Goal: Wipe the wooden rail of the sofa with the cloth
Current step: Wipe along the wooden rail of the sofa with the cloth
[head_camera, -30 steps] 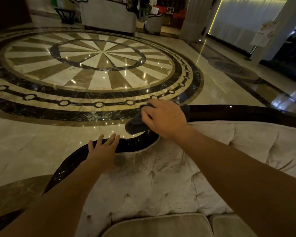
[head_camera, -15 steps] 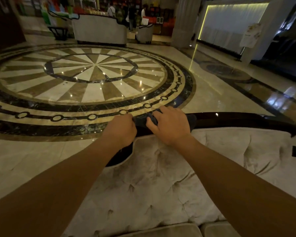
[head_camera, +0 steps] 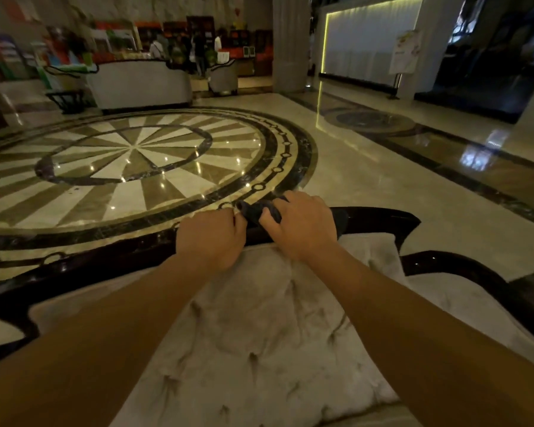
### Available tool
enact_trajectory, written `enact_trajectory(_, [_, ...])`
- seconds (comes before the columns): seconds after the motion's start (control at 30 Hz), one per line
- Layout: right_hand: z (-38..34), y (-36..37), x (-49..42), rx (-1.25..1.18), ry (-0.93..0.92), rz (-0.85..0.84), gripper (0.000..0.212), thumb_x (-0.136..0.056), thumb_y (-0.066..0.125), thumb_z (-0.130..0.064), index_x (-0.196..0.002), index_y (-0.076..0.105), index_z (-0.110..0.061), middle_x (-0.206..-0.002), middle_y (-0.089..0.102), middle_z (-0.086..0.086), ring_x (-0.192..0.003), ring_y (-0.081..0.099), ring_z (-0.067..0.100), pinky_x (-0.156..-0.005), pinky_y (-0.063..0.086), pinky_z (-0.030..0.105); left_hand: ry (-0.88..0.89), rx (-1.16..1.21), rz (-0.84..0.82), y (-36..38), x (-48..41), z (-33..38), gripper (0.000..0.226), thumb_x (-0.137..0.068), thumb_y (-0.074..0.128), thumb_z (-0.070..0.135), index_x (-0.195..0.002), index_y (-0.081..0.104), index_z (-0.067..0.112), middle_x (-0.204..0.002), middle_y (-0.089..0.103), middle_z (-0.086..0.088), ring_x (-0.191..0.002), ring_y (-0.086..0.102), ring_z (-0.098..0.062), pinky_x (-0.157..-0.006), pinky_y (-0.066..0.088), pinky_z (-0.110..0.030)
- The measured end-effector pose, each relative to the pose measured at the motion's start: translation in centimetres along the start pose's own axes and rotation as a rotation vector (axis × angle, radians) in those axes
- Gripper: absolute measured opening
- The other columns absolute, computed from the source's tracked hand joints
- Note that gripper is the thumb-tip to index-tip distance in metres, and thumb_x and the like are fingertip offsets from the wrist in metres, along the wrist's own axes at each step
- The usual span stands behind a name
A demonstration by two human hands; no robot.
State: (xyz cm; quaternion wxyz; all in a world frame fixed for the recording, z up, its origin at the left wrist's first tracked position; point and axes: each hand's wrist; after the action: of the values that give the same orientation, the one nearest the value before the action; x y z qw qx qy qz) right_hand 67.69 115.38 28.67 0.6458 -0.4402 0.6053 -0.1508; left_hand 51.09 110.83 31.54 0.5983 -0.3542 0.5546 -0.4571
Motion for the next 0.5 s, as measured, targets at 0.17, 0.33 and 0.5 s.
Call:
enact_trajectory(0.17, [7.0, -0.6, 0.9, -0.027, 0.043, 0.021, 0.035, -0.093, 0.04, -0.045, -0.062, 0.039, -0.028, -0.067, 0.038, -0.009, -0.063, 0.035, 0.015, -0.064, 0.028, 0.034, 0.065, -0.038, -0.053, 1.3, -1.9, 7.4, 0.038, -0.098, 0.031, 0.04, -0.099, 0.061, 0.017, -0.091, 0.067, -0.007, -0.081, 0.063, -0.027, -0.079, 0.052, -0.045])
enact_trajectory(0.33, [12.1, -1.5, 1.6, -0.052, 0.127, -0.05, 0.036, -0.093, 0.033, -0.046, -0.064, 0.043, -0.027, -0.068, 0.04, -0.005, -0.065, 0.04, 0.018, -0.064, 0.034, 0.037, 0.165, -0.04, -0.079, 2.4, -3.4, 11.9, 0.034, -0.099, 0.034, 0.036, -0.107, 0.06, 0.016, -0.096, 0.067, -0.007, -0.086, 0.063, -0.026, -0.081, 0.053, -0.045])
enact_trajectory(0.5, [16.8, -1.9, 2.1, -0.084, 0.176, -0.092, 0.039, -0.092, 0.03, -0.044, -0.065, 0.05, -0.024, -0.07, 0.046, -0.003, -0.066, 0.05, 0.022, -0.063, 0.041, 0.039, 0.285, -0.166, -0.13, 4.6, -5.3, 17.3, 0.035, -0.101, 0.032, 0.033, -0.113, 0.059, 0.014, -0.101, 0.067, -0.008, -0.09, 0.064, -0.027, -0.08, 0.054, -0.043])
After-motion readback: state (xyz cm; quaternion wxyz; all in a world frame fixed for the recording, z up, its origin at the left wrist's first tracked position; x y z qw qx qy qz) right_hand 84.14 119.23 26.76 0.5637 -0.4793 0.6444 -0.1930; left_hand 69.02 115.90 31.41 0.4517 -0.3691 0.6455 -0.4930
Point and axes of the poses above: each hand's wrist, its own x-axis away from the middle knuckle, its own y-axis out of the palm, z = x × y
